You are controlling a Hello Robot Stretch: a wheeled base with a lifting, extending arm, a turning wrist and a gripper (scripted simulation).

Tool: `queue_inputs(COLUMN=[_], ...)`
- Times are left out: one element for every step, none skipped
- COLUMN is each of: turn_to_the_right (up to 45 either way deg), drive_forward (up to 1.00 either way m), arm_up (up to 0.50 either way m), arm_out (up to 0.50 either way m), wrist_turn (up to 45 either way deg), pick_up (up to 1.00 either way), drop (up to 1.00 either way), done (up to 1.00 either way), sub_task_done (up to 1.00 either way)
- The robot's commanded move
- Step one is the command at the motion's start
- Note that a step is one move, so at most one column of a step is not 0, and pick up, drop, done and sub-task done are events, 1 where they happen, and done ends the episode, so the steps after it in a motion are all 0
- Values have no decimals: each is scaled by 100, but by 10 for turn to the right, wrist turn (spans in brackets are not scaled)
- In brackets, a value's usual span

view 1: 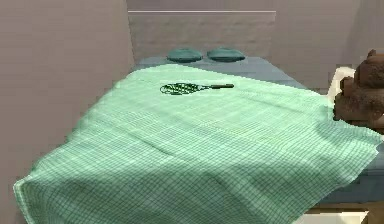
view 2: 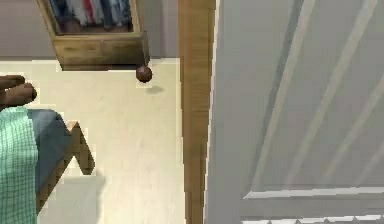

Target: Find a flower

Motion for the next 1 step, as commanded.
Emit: queue_inputs(turn_to_the_right=[390], drive_forward=[0], arm_up=[0], arm_out=[0], wrist_turn=[0], pick_up=[0], drop=[0], done=[0], sub_task_done=[0])
